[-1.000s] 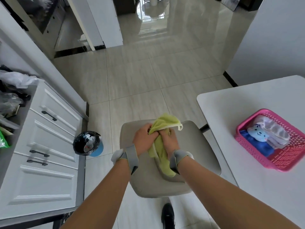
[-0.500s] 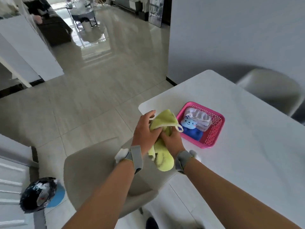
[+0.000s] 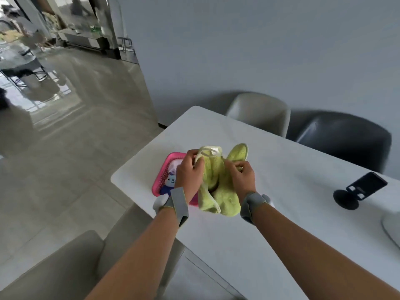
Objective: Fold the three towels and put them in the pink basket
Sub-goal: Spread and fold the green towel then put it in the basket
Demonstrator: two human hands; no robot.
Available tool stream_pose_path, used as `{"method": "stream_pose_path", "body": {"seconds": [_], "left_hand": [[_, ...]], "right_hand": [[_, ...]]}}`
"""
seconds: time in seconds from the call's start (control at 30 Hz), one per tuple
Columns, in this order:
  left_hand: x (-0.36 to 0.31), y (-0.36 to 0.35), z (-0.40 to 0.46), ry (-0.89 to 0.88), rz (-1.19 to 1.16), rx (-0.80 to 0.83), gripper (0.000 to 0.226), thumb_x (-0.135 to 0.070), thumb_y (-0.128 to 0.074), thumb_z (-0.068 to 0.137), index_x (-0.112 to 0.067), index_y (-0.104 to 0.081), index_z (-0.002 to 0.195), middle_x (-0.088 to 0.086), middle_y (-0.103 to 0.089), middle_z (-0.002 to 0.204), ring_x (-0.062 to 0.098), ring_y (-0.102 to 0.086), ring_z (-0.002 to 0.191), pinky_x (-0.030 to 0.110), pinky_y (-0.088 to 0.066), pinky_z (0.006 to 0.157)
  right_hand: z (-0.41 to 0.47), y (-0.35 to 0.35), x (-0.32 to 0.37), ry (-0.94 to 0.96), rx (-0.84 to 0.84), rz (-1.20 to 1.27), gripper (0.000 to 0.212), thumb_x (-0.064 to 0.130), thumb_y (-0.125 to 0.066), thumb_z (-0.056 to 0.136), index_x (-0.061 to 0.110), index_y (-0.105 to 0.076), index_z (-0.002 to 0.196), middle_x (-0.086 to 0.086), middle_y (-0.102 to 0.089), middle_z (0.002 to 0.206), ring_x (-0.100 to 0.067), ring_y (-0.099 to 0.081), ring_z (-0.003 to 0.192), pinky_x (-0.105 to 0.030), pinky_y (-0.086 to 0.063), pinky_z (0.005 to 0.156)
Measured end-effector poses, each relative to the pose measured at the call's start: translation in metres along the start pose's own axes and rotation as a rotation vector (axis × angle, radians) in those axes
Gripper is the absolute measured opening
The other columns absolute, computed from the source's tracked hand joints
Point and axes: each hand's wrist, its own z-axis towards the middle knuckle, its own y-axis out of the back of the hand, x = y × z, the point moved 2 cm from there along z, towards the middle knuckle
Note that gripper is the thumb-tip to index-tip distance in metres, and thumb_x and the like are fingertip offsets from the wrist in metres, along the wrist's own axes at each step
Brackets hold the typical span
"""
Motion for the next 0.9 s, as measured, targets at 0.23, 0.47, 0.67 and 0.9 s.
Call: {"method": "stream_pose_path", "body": {"seconds": [0.23,0.47,0.67,0.9], "left_hand": [[-0.023,-0.049,0.028,0.015,-0.04,0.042,0.027,-0.019,-0.042,0.098,-0.033,-0.059,0.112,-0.001,-0.064,0.074,0.013,-0.053,0.057,0.021,-0.039,0.045],[-0.009,-0.106,0.068,0.037,-0.037,0.141,0.02,-0.022,-0.044,0.098,-0.027,-0.061,0.107,-0.006,-0.064,0.078,0.014,-0.058,0.064,0.029,-0.039,0.054],[0.005,-0.148,0.103,-0.074,0.076,0.321,0.019,-0.034,-0.05,0.102,-0.02,-0.054,0.09,-0.007,-0.057,0.07,0.016,-0.055,0.065,0.029,-0.034,0.055],[0.01,-0.184,0.136,-0.14,0.107,0.471,0.022,-0.038,-0.045,0.102,-0.018,-0.054,0.097,-0.001,-0.059,0.073,0.021,-0.058,0.07,0.034,-0.039,0.058]], "right_hand": [[0.049,0.074,-0.013,-0.061,-0.278,0.027,0.038,0.037,-0.078,0.082,0.02,-0.053,0.106,-0.008,-0.064,0.094,-0.021,-0.059,0.077,-0.043,-0.056,0.08],[0.062,0.115,-0.026,-0.076,-0.391,0.086,0.075,0.019,-0.075,0.089,0.026,-0.031,0.149,-0.004,-0.065,0.117,-0.024,-0.066,0.102,-0.041,-0.056,0.093],[0.068,0.138,-0.035,-0.15,-0.499,0.004,0.022,0.009,-0.072,0.087,0.019,-0.062,0.104,-0.005,-0.07,0.099,-0.032,-0.069,0.099,-0.038,-0.057,0.08],[0.082,0.166,-0.06,-0.199,-0.593,-0.169,0.012,0.022,-0.057,0.097,0.017,-0.06,0.107,-0.012,-0.07,0.102,-0.033,-0.067,0.098,-0.048,-0.056,0.088]]}}
